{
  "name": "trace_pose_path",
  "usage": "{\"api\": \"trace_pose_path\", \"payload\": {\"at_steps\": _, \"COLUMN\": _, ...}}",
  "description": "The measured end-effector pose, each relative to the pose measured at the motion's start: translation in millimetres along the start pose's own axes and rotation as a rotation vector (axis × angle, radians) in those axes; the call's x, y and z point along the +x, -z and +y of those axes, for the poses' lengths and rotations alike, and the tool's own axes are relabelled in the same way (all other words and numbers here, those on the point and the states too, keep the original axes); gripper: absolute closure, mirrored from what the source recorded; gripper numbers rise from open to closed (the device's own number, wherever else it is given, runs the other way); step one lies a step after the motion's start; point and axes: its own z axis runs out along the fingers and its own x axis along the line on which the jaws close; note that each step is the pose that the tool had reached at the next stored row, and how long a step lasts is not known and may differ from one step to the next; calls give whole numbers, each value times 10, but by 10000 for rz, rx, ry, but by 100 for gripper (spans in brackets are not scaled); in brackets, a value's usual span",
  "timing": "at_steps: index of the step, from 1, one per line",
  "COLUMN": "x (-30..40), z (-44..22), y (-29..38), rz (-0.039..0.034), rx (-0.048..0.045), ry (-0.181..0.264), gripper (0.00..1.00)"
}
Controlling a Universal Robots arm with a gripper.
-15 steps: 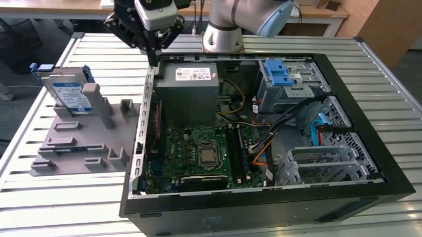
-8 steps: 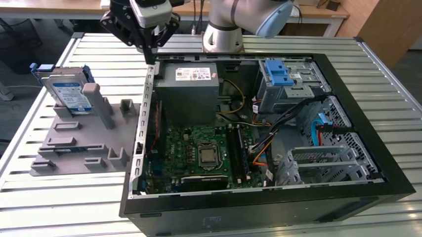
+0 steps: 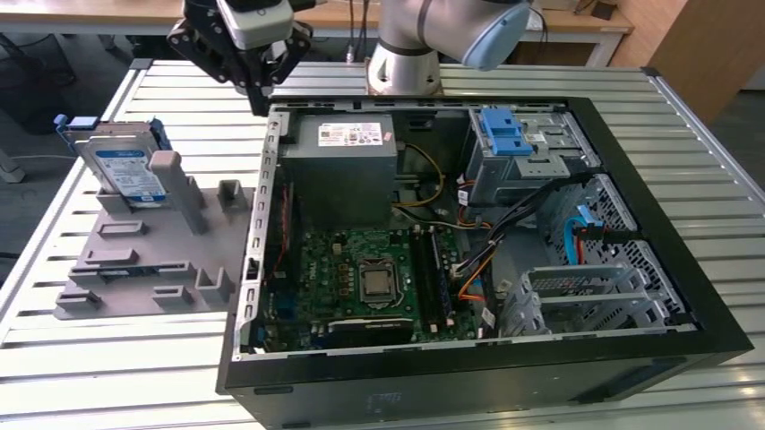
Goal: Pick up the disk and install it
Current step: 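Reach for the disk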
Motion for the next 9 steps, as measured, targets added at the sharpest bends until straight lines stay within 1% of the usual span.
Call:
{"api": "trace_pose_path", "payload": {"at_steps": 6, "x": 99, "z": -3, "y": 2, "rz": 0, "rx": 0, "ry": -1, "gripper": 89}}
{"api": "trace_pose_path", "payload": {"at_steps": 9, "x": 114, "z": -4, "y": 2, "rz": 0, "rx": 0, "ry": 0, "gripper": 89}}
